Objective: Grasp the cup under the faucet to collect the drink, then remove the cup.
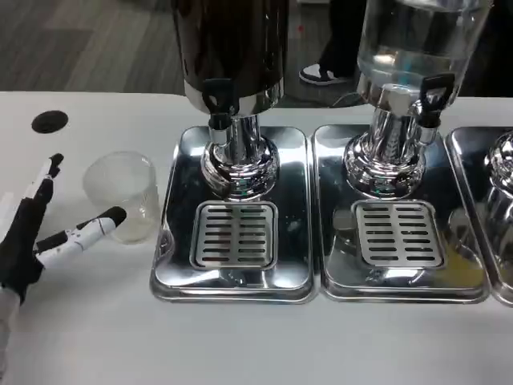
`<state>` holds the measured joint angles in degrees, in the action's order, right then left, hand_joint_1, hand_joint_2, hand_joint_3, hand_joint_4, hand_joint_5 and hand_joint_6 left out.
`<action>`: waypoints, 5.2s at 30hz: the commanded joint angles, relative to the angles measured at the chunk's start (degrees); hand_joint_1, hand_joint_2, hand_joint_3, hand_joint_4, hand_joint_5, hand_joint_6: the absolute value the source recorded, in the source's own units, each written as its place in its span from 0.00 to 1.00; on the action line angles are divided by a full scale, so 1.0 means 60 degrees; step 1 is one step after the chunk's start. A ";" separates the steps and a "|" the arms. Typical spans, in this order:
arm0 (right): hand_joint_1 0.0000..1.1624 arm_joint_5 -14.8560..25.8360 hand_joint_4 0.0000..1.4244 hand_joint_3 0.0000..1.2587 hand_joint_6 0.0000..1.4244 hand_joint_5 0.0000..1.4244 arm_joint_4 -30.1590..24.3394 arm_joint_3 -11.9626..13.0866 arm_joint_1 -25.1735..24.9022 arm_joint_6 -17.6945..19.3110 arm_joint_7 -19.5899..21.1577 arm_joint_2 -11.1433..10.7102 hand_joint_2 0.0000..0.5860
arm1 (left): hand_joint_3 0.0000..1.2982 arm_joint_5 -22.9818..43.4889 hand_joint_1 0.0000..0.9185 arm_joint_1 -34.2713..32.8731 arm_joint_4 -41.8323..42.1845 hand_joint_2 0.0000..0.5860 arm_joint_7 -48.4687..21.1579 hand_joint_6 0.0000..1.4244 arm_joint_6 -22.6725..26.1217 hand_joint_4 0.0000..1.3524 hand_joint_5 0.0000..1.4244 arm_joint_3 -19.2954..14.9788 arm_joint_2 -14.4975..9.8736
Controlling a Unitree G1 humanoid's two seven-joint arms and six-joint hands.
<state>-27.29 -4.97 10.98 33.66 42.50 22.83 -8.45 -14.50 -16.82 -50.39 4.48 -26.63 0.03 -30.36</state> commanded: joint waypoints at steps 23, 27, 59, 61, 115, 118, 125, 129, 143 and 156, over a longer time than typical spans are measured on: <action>0.64 0.0184 0.27 0.34 0.13 0.22 0.0184 0.0357 0.0075 0.0555 0.0101 0.0108 0.97 | 0.00 -0.0346 0.44 -0.1120 -0.1284 0.16 0.0384 0.00 0.0041 0.00 0.00 0.0500 0.0398; 0.64 0.0209 0.27 0.34 0.13 0.22 0.0201 0.0416 0.0094 0.0600 0.0079 0.0128 0.97 | 0.00 -0.0306 0.44 -0.1207 -0.1402 0.16 0.0428 0.00 0.0059 0.00 0.00 0.0473 0.0421; 0.64 0.0390 0.27 0.35 0.13 0.22 0.0364 0.0595 0.0066 0.0951 0.0032 0.0292 0.97 | 0.13 -0.0353 0.40 -0.1751 -0.1993 0.22 0.0527 0.00 0.0077 0.10 0.03 0.0664 0.0676; 0.64 0.0386 0.27 0.35 0.13 0.22 0.0347 0.0593 0.0065 0.0948 0.0024 0.0297 0.97 | 0.14 -0.0333 0.39 -0.1739 -0.2000 0.24 0.0533 0.00 0.0066 0.13 0.05 0.0644 0.0669; 0.64 0.0762 0.27 0.35 0.13 0.22 0.0008 0.0584 0.0301 0.1062 -0.0228 0.0383 0.97 | 0.31 -0.0003 0.43 -0.0483 0.0904 0.37 0.0464 0.00 0.0076 0.35 0.21 -0.0141 0.0596; 0.64 0.0852 0.27 0.35 0.13 0.22 0.0072 0.0640 0.0359 0.1147 -0.0241 0.0374 0.97 | 0.31 -0.0245 0.43 -0.0427 0.1247 0.37 0.0484 0.00 0.0198 0.35 0.20 0.0134 0.0772; 0.64 0.1056 0.27 0.35 0.13 0.22 0.0287 0.0805 0.0513 0.1425 -0.0258 0.0367 0.97 | 0.31 -0.0703 0.44 -0.0345 0.1523 0.38 0.0571 0.00 0.0407 0.35 0.20 0.0550 0.0995; 0.64 0.1102 0.27 0.35 0.13 0.22 0.0347 0.0864 0.0527 0.1537 -0.0283 0.0390 0.97 | 0.31 -0.0790 0.44 -0.0289 0.1631 0.38 0.0576 0.00 0.0444 0.35 0.20 0.0618 0.1065; 0.64 0.1173 0.27 0.35 0.13 0.22 0.0374 0.0937 0.0539 0.1684 -0.0377 0.0455 0.97 | 0.32 -0.1106 0.44 0.0180 0.2452 0.38 0.0481 0.00 0.0478 0.35 0.20 0.0975 0.1225; 0.64 0.1277 0.27 0.35 0.13 0.22 0.0399 0.1035 0.0559 0.1780 -0.0453 0.0493 0.97 | 0.33 -0.1116 0.45 0.0368 0.2828 0.36 0.0297 0.00 0.0645 0.35 0.19 0.1200 0.1367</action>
<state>-20.57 -2.67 16.58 36.51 51.75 20.46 -5.81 -21.13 -14.93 -34.88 6.77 -23.20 7.18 -22.32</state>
